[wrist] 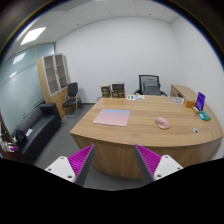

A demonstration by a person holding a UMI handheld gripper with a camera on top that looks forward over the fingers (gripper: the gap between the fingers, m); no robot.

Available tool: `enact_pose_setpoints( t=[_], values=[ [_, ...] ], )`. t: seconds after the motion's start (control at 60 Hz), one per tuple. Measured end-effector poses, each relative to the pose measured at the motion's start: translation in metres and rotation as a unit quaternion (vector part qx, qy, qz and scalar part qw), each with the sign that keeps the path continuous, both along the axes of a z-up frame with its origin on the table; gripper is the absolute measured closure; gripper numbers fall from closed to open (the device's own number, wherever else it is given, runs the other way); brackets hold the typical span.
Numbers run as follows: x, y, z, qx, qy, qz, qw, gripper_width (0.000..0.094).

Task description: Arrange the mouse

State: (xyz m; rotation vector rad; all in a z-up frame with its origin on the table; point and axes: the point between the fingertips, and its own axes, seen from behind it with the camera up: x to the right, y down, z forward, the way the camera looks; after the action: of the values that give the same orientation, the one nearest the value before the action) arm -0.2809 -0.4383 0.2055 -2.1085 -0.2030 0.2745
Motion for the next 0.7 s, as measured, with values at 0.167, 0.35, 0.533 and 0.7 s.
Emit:
enact_pose_setpoints(
  t=[0.167,0.35,0.533,0.7],
  values=[
    [0.067,0.031,-0.019,-0.006,0.0,-0.052,0.999,0.0109],
    [0.15,0.106,-0.053,0.008,-0.019,-0.088,0.996,0.0106],
    [0.221,0.217,-0.107,0.019,-0.053,-0.09,0.994,0.011],
    [0.246,0.297,-0.151,-0.005,-0.051,-0.064,0.997,0.0113]
  ],
)
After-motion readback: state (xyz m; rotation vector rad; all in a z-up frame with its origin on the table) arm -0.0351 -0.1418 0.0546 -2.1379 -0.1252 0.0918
